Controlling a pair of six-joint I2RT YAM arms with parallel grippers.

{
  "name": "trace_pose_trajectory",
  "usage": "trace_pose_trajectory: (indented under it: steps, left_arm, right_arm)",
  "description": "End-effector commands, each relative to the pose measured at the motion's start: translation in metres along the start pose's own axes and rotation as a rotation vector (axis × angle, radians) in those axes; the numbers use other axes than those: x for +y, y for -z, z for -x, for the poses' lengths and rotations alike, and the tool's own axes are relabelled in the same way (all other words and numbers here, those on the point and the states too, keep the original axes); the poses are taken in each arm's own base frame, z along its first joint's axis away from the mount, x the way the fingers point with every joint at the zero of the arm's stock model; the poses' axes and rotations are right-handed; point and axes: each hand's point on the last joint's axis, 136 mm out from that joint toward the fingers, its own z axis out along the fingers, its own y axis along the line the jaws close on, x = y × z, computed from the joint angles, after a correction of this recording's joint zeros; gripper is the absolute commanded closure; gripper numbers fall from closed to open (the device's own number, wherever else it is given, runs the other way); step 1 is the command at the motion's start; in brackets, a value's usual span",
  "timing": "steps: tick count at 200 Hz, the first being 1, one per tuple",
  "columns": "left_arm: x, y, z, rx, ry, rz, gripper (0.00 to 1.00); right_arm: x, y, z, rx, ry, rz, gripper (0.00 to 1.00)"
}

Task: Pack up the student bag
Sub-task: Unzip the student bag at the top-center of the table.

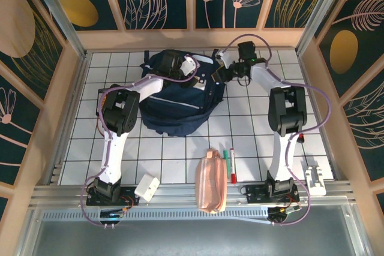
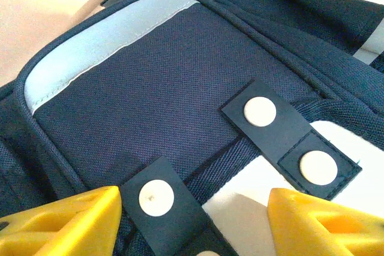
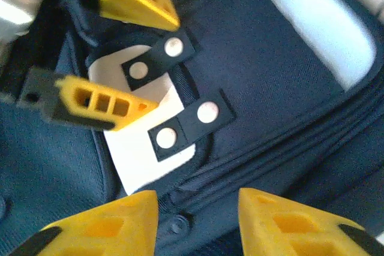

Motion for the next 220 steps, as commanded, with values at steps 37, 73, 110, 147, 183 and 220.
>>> trace_pose_trajectory:
  steps: [37,73,110,147,183,220]
  left_arm:
    - [-0.006,0.002,-0.025,0.086,0.039,-0.002,0.34]
    - [-0.004,0.002,-0.026,0.092,0.040,0.007,0.34]
    - [0.002,0.004,-0.027,0.103,0.038,0.030,0.34]
    - [0.005,0.006,-0.024,0.098,0.039,0.040,0.34]
    - [0.005,0.006,-0.022,0.094,0.045,0.036,0.34]
    - [0.005,0.005,-0.023,0.096,0.042,0.039,0.34]
  right_arm:
    - [0.006,-0.016,-0.032,0.176,-0.823,-0.308,0.74]
    - [-0.014,-0.013,-0.055,0.257,-0.817,-0.552,0.72]
    - [-0.013,-0.019,-0.062,0.306,-0.771,-0.628,0.70]
    - [-0.009,-0.028,-0.064,0.300,-0.783,-0.616,0.69]
    - [0.007,-0.028,-0.051,0.282,-0.787,-0.571,0.67]
    - [0.014,-0.030,-0.054,0.273,-0.784,-0.561,0.77]
